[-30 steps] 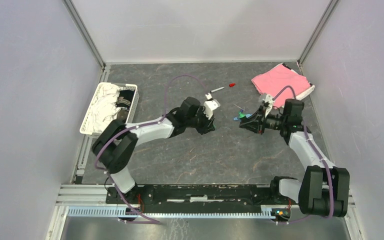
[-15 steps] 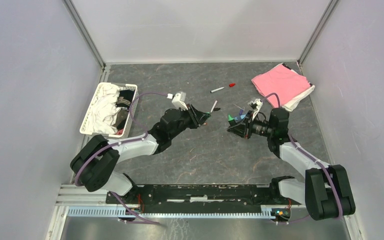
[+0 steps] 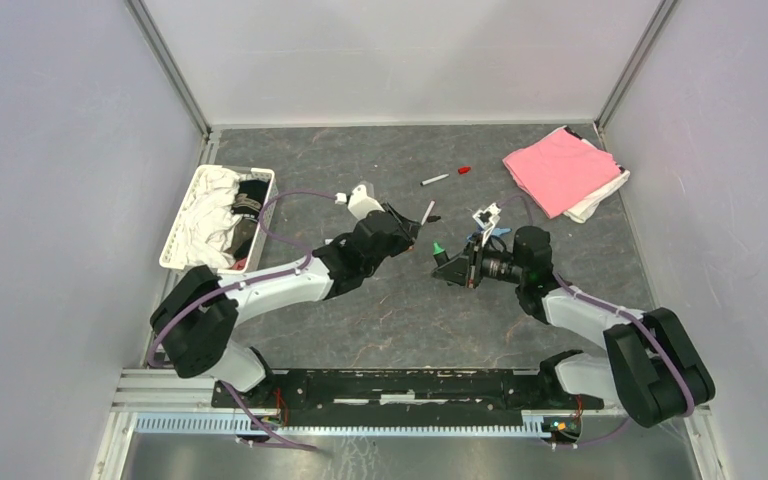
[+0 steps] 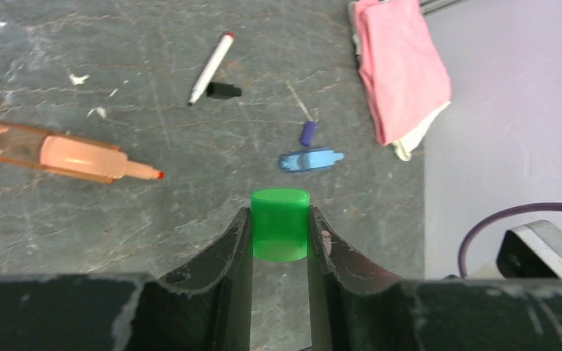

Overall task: Insert the pens into the pen caps
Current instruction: Pick up the pen cap from the center of the board, then insert the pen cap onto the pen.

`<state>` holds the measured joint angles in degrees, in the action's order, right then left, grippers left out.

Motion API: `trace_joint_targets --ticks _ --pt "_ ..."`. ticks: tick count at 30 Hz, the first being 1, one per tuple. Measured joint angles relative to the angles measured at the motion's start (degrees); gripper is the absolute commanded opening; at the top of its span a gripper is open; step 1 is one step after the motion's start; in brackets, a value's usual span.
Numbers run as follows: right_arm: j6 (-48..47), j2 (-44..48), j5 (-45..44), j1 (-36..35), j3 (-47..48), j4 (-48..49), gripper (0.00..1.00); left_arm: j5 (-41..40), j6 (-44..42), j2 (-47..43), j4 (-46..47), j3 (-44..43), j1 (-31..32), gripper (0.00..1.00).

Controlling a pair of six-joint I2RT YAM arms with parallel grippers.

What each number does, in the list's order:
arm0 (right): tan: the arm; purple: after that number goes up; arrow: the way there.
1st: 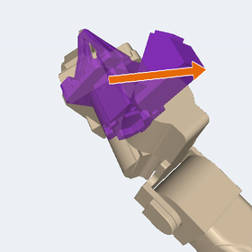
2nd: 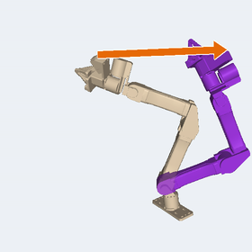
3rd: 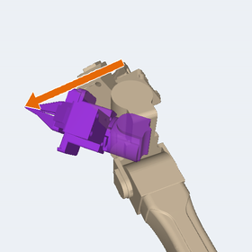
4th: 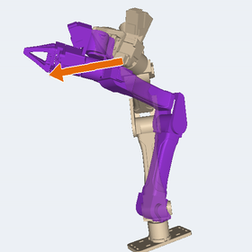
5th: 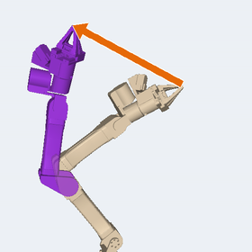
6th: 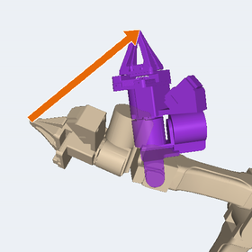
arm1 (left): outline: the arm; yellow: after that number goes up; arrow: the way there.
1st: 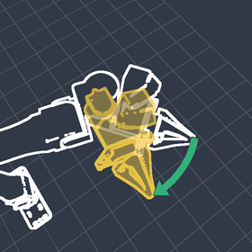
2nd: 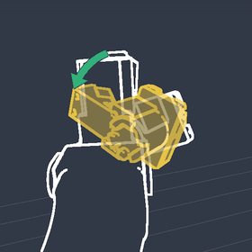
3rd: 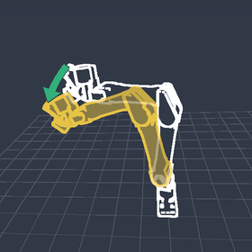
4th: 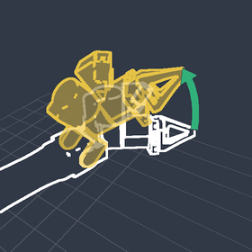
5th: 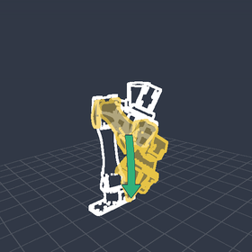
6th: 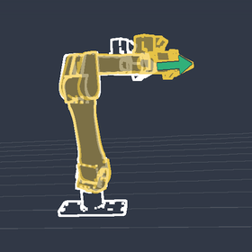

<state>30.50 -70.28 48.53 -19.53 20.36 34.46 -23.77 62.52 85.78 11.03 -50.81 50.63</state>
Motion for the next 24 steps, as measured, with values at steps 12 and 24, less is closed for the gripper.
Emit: trace_joint_targets --ticks 12,24 --pt "5.86 -6.19 -0.79 -3.26 0.02 1.92 0.0 -4.74 0.7 2.36 -4.39 -2.54 3.23 0.02" --pt "6.56 -6.93 -0.81 -3.3 1.18 1.92 0.0 -4.87 0.7 2.47 -4.81 -2.86 5.27 0.02"
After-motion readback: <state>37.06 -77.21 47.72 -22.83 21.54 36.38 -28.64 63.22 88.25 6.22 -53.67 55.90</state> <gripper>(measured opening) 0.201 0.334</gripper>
